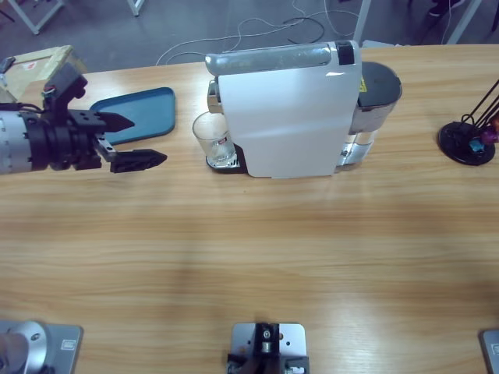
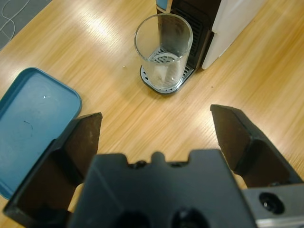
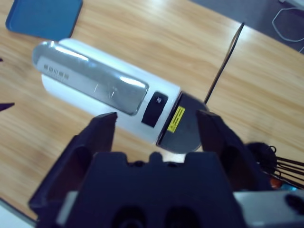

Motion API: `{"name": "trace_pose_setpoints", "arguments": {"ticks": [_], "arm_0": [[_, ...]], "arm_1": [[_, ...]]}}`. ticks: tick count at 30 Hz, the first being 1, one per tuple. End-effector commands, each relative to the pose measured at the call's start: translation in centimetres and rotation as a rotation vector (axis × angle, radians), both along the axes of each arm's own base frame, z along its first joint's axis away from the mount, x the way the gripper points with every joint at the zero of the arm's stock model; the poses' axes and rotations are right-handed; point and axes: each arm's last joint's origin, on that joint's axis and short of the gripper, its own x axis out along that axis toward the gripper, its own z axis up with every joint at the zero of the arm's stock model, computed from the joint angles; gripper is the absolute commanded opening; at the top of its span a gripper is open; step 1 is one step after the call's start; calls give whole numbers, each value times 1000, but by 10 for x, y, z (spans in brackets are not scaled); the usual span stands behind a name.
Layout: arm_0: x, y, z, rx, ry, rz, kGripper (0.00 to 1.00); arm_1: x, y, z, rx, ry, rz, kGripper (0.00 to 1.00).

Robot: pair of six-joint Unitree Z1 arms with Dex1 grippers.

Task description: Pour coffee

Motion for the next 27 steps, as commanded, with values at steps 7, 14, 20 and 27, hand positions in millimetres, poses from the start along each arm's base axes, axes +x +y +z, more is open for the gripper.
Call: {"name": "trace_pose_setpoints", "arguments": {"ticks": [7, 14, 20, 27], "arm_0": [[-6, 1, -4, 19, 19, 3, 982], [-11, 4, 6, -11, -15, -3, 982], [-16, 8, 12, -28, -38, -3, 982], [-26, 15, 16, -40, -54, -2, 982]], "arm_1": [[-16, 1, -2, 17, 100, 9, 1000], [-19, 0, 0, 18, 99, 10, 1000], [-22, -1, 1, 6, 88, 6, 1000], [-48, -11, 15, -13, 1, 0, 1000]]}}
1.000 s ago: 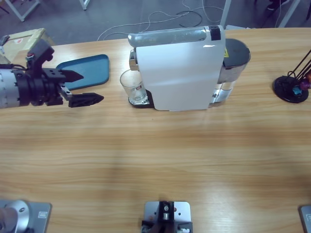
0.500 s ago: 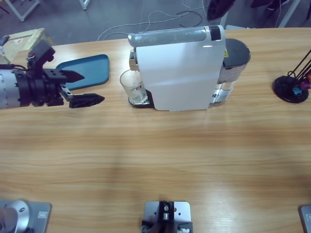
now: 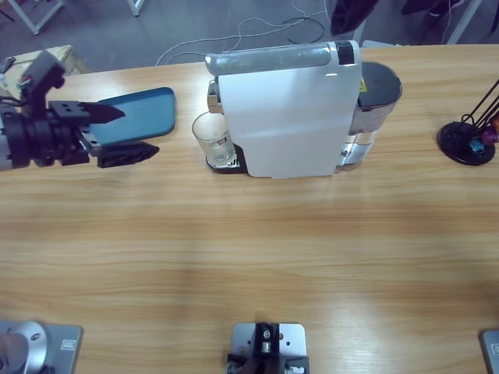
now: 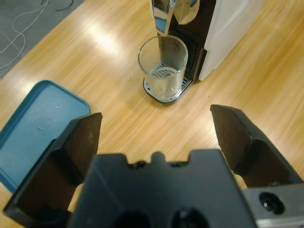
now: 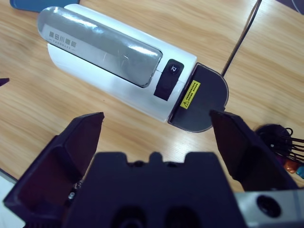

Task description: Pour coffee

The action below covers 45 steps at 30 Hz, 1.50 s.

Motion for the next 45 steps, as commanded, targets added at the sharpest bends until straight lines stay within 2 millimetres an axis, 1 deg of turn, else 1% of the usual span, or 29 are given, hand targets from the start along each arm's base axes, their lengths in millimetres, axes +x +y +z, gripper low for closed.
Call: {"name": "trace_pose_setpoints", "arguments": {"ticks": [1, 3, 5, 6, 7, 8, 10, 12, 14, 17, 22, 28, 33, 39, 45], "arm_0": [[-15, 9, 1, -4, 2, 1, 982], [-16, 10, 2, -8, -3, 0, 982], [-23, 14, 6, -26, -10, 2, 982], [-28, 16, 9, -45, -14, 4, 982], [-33, 19, 10, -65, -11, 12, 982], [-37, 21, 10, -87, 0, 21, 982], [-42, 24, 6, -123, 47, 56, 995], [-43, 25, 3, -123, 65, 65, 996], [-43, 25, 3, -123, 64, 65, 996], [-40, 23, 5, -120, 62, 62, 996], [-42, 23, 2, -114, 70, 56, 996], [-43, 24, -1, -61, 47, 29, 1000], [-40, 22, -1, -56, 50, 32, 1000], [-35, 18, -5, -39, 71, 30, 1000], [-32, 16, -6, -19, 62, 14, 1000]], "arm_1": [[-41, -14, 17, -29, -108, -7, 1000], [-61, -24, 15, -12, -152, 6, 1000], [-86, -43, 2, 36, -185, 21, 1000], [-98, -55, -7, 69, -209, 27, 1000], [-112, -69, -21, 103, -242, 32, 1000], [-122, -80, -33, 117, -261, 36, 1000], [-139, -99, -56, 107, -271, 58, 1000], [-154, -116, -81, 84, -275, 101, 1000], [-164, -127, -93, 69, -299, 130, 1000], [-169, -133, -94, 71, -314, 138, 1000], [-167, -132, -96, 69, -316, 135, 1000], [-172, -136, -102, 66, -310, 140, 1000], [-171, -136, -102, 61, -314, 134, 1000], [-171, -136, -106, 50, -305, 134, 1000], [-167, -132, -109, 35, -291, 134, 1000]]}}
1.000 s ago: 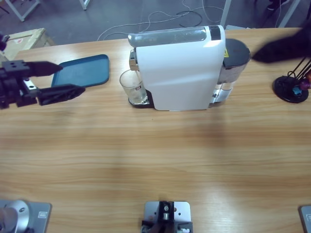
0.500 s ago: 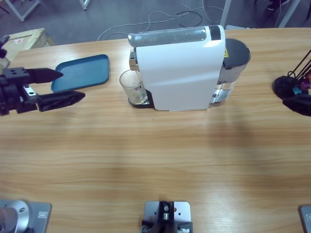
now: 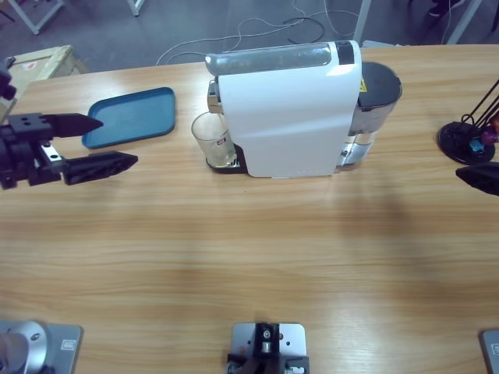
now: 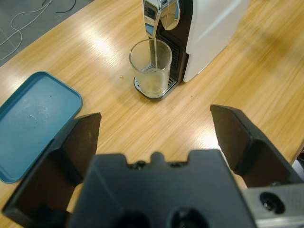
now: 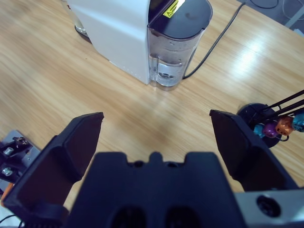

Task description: Pour coffee

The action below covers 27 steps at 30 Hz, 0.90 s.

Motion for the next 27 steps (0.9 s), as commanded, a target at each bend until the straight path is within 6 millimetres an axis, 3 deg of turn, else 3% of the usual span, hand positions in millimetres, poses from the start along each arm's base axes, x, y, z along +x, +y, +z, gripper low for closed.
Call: {"name": "trace_pose_setpoints", "arguments": {"ticks": [1, 27], "arm_0": [[3, -5, -15, 67, 39, -25, 1000], [5, -6, -12, 83, 4, -57, 1000]], "arm_1": [[-1, 0, -12, -36, 11, 8, 1000], [-1, 1, -17, -42, 20, 12, 1000]]}}
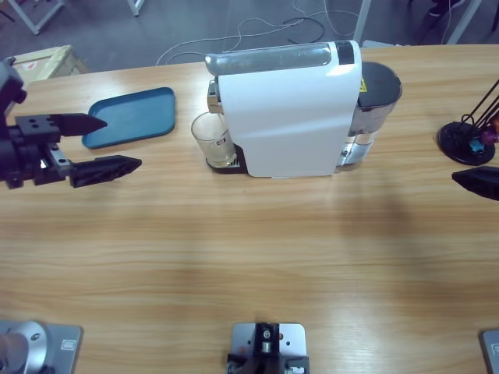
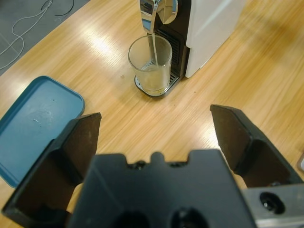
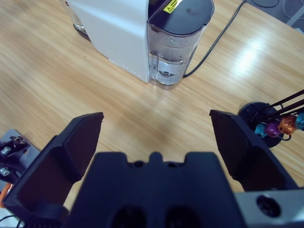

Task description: Pour coffee

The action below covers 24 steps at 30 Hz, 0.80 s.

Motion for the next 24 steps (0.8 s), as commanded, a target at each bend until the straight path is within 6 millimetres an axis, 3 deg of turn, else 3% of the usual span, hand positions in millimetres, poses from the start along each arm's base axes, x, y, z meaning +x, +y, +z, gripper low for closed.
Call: {"name": "trace_pose_setpoints", "arguments": {"ticks": [1, 24], "arm_0": [[1, -3, -9, 35, 29, -21, 1000], [0, -3, -8, 24, 32, -22, 1000]], "arm_1": [[-1, 1, -11, -40, 19, 12, 1000], [-1, 1, -16, -53, 34, 13, 1000]]}}
